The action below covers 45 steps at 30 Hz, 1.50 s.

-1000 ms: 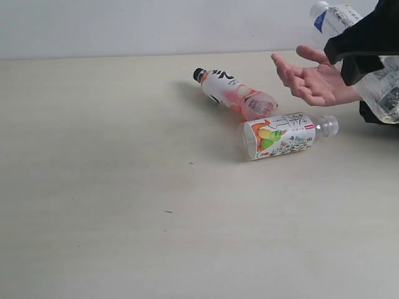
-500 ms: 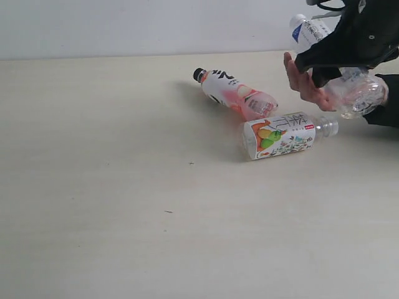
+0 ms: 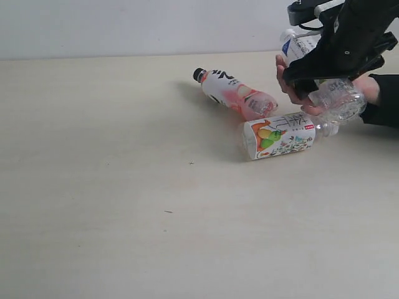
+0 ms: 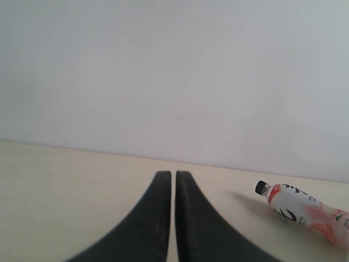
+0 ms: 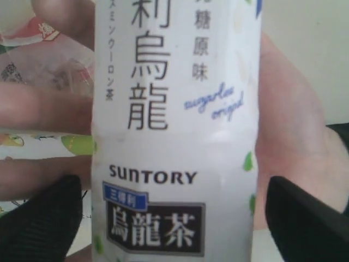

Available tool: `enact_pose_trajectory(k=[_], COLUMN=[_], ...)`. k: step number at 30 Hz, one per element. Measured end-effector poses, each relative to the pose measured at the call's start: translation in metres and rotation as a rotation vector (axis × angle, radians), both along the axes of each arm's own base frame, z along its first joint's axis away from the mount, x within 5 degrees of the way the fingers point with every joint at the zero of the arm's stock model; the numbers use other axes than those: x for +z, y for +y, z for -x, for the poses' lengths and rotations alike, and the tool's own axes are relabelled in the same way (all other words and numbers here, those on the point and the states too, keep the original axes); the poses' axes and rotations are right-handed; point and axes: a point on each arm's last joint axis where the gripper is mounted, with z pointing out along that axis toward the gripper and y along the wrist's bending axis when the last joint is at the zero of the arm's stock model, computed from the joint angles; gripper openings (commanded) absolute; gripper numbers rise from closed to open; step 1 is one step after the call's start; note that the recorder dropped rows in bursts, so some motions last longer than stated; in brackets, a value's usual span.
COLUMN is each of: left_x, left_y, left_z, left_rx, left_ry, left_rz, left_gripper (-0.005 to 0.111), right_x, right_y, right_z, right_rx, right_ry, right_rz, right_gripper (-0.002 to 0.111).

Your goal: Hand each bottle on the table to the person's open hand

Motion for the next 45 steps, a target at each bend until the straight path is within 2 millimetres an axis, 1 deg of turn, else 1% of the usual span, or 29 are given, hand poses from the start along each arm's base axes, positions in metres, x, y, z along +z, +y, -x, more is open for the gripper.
enact_pose_trajectory(k=[3,5,7,8,9,10,11,12,13,15,17,18,19,20,22,25,28,29,31,34,37,40,45], left_x=[0.0,0.0,0.0,0.0,0.0,0.0,0.0,0.0,0.0,0.0,0.0,0.0,0.0,0.0,0.0,0.0,0.0,0.0,0.0,0.0,0.0,0.0,0.0], left_y=[0.0,0.0,0.0,0.0,0.0,0.0,0.0,0.0,0.0,0.0,0.0,0.0,0.0,0.0,0.0,0.0,0.0,0.0,0.0,0.0,0.0,0.0,0.0], left_z=[0.0,0.0,0.0,0.0,0.0,0.0,0.0,0.0,0.0,0.0,0.0,0.0,0.0,0.0,0.0,0.0,0.0,0.0,0.0,0.0,0.0,0.0,0.0], left_rx=[0.0,0.0,0.0,0.0,0.0,0.0,0.0,0.0,0.0,0.0,0.0,0.0,0.0,0.0,0.0,0.0,0.0,0.0,0.0,0.0,0.0,0.0,0.0], left_ry=[0.0,0.0,0.0,0.0,0.0,0.0,0.0,0.0,0.0,0.0,0.0,0.0,0.0,0.0,0.0,0.0,0.0,0.0,0.0,0.0,0.0,0.0,0.0], left_rz=[0.0,0.0,0.0,0.0,0.0,0.0,0.0,0.0,0.0,0.0,0.0,0.0,0.0,0.0,0.0,0.0,0.0,0.0,0.0,0.0,0.0,0.0,0.0], left_gripper=[0.005,0.005,0.005,0.005,0.005,0.005,0.005,0.005,0.005,0.005,0.005,0.005,0.005,0.005,0.005,0.005,0.005,0.005,0.005,0.005,0.005,0.005,0.005], right_x=[0.001,0.008,0.021,0.033,0.04,0.055,0.065,0.084,0.094,0.113,0.124,0.127,0.124,0.123,0.116,0.098,0.094,0.094,0.099,0.1,0.096,0.092,0.089], right_y=[0.0,0.0,0.0,-0.002,-0.003,-0.007,-0.01,-0.016,-0.019,-0.027,-0.035,-0.04,-0.045,-0.049,-0.057,-0.063,-0.069,-0.071,-0.077,-0.085,-0.092,-0.098,-0.105], right_z=[0.0,0.0,0.003,0.008,0.011,0.021,0.027,0.041,0.05,0.075,0.102,0.118,0.131,0.147,0.176,0.22,0.256,0.265,0.284,0.308,0.327,0.34,0.353], right_rx=[-0.014,-0.024,-0.025,-0.028,-0.031,-0.039,-0.043,-0.051,-0.048,-0.043,-0.036,-0.03,-0.025,-0.017,-0.002,0.01,0.017,0.021,0.025,0.014,-0.012,-0.029,-0.09], right_ry=[-0.008,-0.044,-0.085,-0.107,-0.115,-0.124,-0.13,-0.151,-0.173,-0.223,-0.273,-0.304,-0.317,-0.345,-0.4,-0.493,-0.641,-0.681,-0.776,-0.834,-0.829,-0.83,-0.867], right_rz=[-0.008,-0.027,-0.041,-0.047,-0.048,-0.041,-0.032,-0.017,-0.011,-0.012,-0.015,-0.013,-0.007,-0.005,-0.022,-0.12,-0.225,-0.238,-0.258,-0.251,-0.249,-0.241,-0.25], right_gripper=[0.098,0.098,0.097,0.096,0.094,0.091,0.083,0.075,0.066,0.045,0.022,0.013,0.003,0.0,0.0,0.0,0.0,0.0,0.0,0.0,0.0,0.002,0.01])
